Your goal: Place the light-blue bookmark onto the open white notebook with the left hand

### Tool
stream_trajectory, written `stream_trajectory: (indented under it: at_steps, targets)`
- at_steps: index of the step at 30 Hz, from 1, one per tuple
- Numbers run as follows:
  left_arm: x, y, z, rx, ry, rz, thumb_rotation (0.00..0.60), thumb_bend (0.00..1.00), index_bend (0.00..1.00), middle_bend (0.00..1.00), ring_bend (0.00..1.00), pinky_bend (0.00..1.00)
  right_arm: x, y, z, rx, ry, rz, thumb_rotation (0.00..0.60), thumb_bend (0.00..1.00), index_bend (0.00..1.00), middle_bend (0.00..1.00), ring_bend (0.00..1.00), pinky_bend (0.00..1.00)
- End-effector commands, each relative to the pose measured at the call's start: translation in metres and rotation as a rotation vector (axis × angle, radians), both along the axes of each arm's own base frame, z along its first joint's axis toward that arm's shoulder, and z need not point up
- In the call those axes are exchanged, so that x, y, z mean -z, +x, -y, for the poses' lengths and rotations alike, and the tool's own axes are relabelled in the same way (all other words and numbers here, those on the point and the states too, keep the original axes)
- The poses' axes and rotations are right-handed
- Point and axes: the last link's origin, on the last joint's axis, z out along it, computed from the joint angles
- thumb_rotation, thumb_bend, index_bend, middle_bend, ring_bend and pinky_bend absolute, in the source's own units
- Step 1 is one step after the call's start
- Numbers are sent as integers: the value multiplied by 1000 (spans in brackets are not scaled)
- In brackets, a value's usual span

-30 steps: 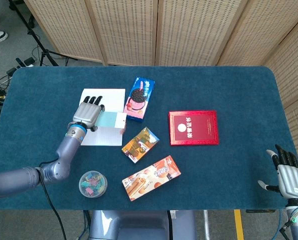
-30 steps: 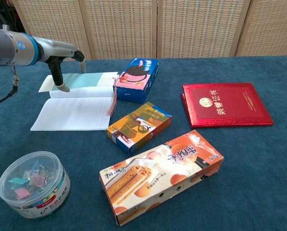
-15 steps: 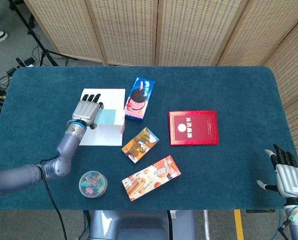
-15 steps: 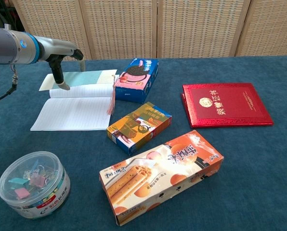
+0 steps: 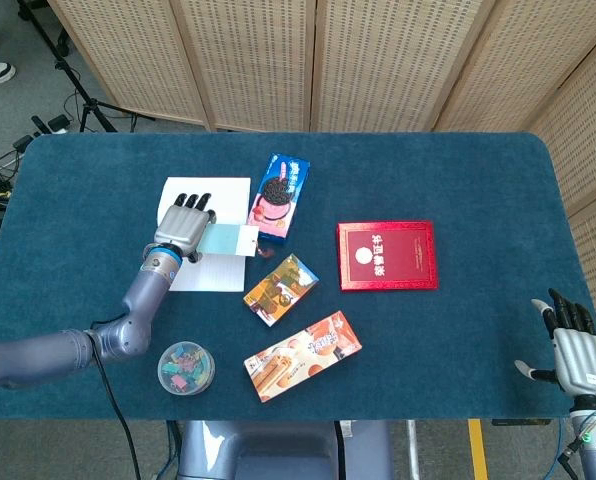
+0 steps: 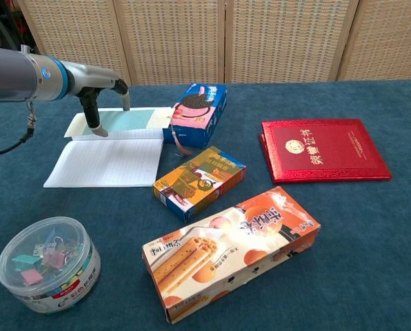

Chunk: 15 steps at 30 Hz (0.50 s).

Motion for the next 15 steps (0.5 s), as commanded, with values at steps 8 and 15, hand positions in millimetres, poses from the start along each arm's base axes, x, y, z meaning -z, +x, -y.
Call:
stream_trajectory:
  at_steps: [8, 15]
  targets:
    - [10, -27, 5, -52, -26, -98, 600, 299, 369, 0, 0, 0, 1, 2, -1, -6, 3, -4, 600, 105, 122, 0, 0, 0]
    - [12, -36, 3, -83, -23, -103, 600, 299, 370, 0, 0, 0, 3, 3, -2, -10, 6, -7, 600, 105, 122, 0, 0, 0]
